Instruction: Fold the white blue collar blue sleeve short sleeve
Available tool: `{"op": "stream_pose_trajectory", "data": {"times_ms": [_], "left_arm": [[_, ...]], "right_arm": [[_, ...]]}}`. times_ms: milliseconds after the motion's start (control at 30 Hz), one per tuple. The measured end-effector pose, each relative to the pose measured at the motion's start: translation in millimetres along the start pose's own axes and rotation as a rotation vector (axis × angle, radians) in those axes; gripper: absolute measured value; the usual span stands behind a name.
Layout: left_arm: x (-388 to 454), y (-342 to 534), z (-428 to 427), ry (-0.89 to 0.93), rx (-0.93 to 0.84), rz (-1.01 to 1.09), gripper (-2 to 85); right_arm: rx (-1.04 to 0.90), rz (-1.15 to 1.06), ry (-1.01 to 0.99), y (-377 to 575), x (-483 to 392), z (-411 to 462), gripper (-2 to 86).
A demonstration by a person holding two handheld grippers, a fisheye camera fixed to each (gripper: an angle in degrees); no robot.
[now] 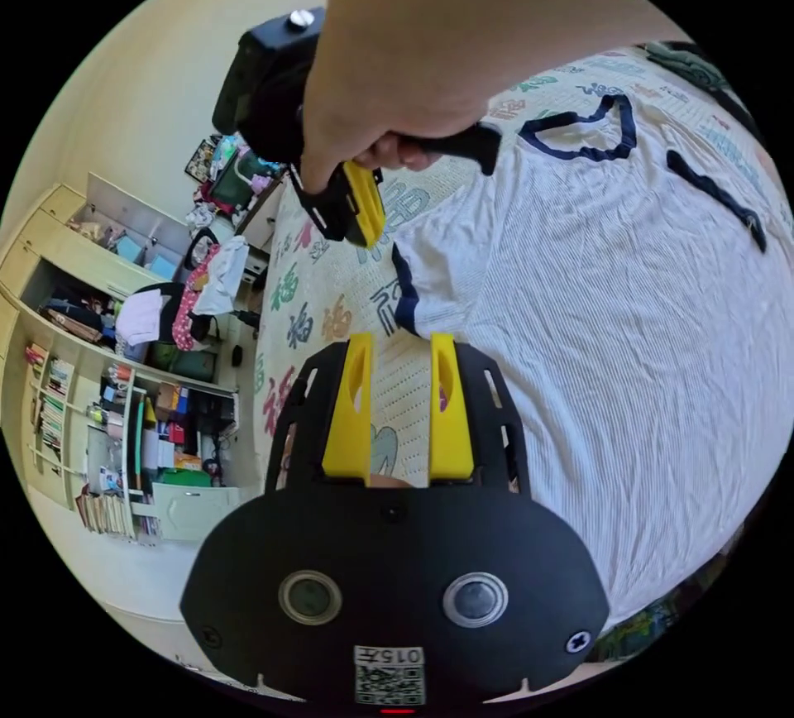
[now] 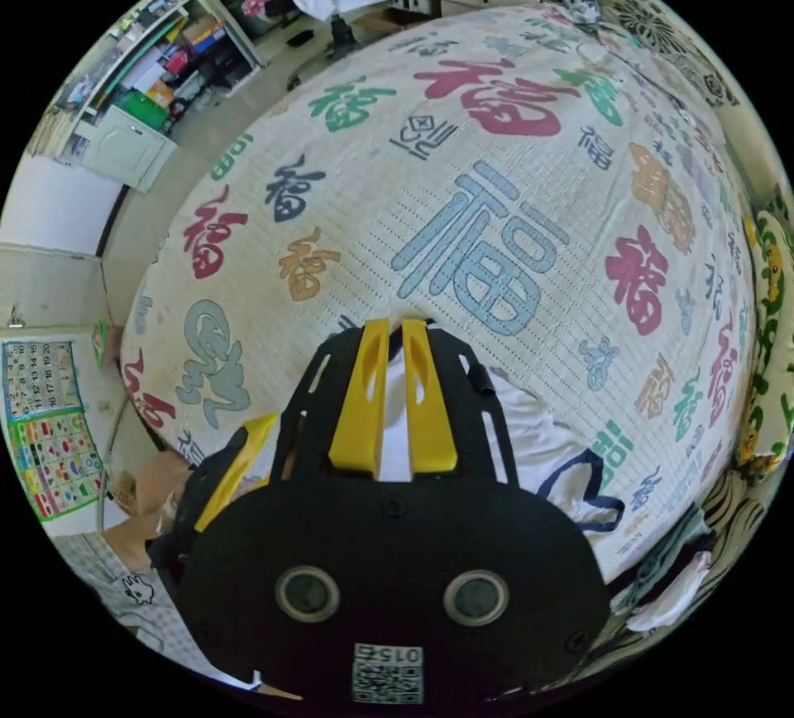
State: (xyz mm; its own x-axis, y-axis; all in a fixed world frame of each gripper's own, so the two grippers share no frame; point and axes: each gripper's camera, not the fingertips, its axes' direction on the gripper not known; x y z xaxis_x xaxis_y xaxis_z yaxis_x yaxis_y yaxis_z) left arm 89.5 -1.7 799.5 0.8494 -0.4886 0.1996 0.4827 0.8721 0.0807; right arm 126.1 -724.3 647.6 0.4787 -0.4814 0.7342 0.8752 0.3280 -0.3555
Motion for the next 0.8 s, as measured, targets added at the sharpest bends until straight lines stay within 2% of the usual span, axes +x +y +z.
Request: {"op": "stream_pose_trajectory", "data": {"times_ms": [100,267,367,467,533,633,733,800], "left_arm": [[-27.0,1.4,5.9,0.126,-0.049,-0.018,9.5],[-66.6,6.8,9.7,0.204,-0.08,-0.038,9.9],[-108.9,9.1,16.2,0.284,-0.083,-0.161,10.4],[-157.7,18.2,29.1,0.441,-0.084,-0.358,10.5],[-202.4,34.7,40.3,0.665,-0.011,-0.577,10.0],[-244.2,50.7,57.3,0.916,0.067,-0.757,9.2],[-263.0,66.7,77.7,1.061,0.063,-0.887,6.2],[-272.0,72.9,80.6,1.096,0.072,-0.938,5.0]], "right_arm": [[-0.15,-0.017,0.087,-24.9,-9.8,16.0,3.3],[-0.123,0.004,0.035,-37.0,-9.3,-1.8,-0.8],[-0.07,0.003,0.016,-38.0,-8.8,-21.3,-1.0],[-0.021,0.022,0.016,-38.4,-6.6,-37.2,-1.0],[-0.003,0.038,-0.029,-38.0,-4.6,-44.2,-1.0],[0.026,0.049,-0.095,-35.8,-3.5,-54.8,-1.0],[0.033,0.054,-0.092,-32.8,-2.7,-62.9,-1.0],[0.044,0.071,-0.115,-29.5,-0.4,-68.3,-1.0]]}}
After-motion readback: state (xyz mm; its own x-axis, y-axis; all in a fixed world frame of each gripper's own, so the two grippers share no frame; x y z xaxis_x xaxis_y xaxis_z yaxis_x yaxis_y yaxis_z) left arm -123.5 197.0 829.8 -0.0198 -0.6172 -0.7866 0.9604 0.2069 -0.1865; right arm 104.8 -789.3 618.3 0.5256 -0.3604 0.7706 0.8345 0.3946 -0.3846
